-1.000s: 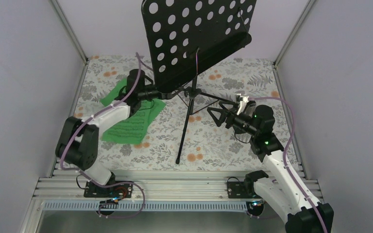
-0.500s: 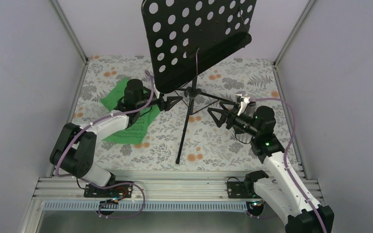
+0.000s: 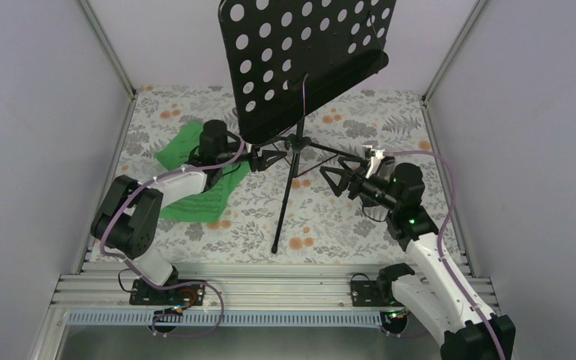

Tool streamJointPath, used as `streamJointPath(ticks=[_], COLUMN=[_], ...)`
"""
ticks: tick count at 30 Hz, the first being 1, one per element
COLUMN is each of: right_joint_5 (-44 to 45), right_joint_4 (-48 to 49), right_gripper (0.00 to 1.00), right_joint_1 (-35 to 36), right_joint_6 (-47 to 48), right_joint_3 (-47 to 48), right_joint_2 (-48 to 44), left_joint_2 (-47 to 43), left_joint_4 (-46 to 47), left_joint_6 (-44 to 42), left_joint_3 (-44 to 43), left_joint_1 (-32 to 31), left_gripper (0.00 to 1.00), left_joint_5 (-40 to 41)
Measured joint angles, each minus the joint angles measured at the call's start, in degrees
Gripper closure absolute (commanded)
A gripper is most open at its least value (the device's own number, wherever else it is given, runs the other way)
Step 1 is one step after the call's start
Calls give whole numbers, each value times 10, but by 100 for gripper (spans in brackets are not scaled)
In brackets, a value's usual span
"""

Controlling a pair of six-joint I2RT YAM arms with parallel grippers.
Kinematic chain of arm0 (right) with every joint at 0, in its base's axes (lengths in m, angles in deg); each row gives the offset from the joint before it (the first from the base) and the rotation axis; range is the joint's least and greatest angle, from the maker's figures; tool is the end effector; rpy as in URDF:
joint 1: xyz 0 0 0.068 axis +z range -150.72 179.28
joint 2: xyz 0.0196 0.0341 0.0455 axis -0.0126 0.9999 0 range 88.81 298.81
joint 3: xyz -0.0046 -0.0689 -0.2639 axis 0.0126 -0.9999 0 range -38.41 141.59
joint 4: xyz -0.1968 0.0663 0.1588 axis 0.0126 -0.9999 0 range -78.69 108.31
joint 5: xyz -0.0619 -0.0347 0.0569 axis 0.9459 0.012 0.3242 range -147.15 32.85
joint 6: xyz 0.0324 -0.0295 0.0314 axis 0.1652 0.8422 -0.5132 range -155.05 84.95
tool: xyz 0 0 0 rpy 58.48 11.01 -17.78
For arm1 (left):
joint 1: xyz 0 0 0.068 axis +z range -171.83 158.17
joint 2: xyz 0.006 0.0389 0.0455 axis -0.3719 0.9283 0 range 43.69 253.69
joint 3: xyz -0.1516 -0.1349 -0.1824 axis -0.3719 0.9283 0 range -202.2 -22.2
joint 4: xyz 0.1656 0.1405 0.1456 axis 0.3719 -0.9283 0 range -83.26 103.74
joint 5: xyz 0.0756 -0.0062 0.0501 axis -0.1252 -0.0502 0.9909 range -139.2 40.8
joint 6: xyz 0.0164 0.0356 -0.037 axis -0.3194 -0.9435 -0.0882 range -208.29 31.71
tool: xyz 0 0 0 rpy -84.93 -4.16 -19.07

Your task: Pack up the instrument practice props

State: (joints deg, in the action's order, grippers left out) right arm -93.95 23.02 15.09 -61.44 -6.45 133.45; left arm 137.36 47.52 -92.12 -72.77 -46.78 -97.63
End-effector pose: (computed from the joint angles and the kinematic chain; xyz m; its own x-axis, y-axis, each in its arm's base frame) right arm 0.1731 0.0711 0.2895 -0.4701 0.2368 -0.8503 -0.6475 0.5621 0.5146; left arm 0.3090 -0.1731 0.2376 -0.0831 0.0875 -0.9927 0.9569 0.2852 -0.0550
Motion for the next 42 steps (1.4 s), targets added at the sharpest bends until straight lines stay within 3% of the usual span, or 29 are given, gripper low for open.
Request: streamJointPath(ticks=[7, 15, 19, 24, 27, 39, 42], right_joint_5=[0, 0, 0, 0, 0, 0, 0], right_joint_4=[0, 0, 0, 0, -1, 0, -1], right_gripper=[0, 0, 0, 1, 0, 0, 0], right_joint_1=[0, 0, 0, 3, 3, 3, 3], right_joint_6=[0, 0, 0, 0, 0, 0, 0], right_joint_3=[0, 0, 0, 0, 0, -5, -6], right_joint_2=[2, 2, 2, 2, 2, 2, 2], left_joint_2=[21, 31, 34, 43, 47, 56, 56], left_joint_4=[2, 1, 7, 9, 9, 17, 17], left_joint_6=[2, 8, 22, 34, 43, 112, 153], left_joint_3=[-31, -44, -44, -44, -44, -50, -50], left_joint_1=[-15, -19, -19, -23, -26, -26, -26], left_gripper=[49, 69, 67, 54, 54, 82, 85], left_joint_5=[-3, 7, 9, 10, 10, 12, 13])
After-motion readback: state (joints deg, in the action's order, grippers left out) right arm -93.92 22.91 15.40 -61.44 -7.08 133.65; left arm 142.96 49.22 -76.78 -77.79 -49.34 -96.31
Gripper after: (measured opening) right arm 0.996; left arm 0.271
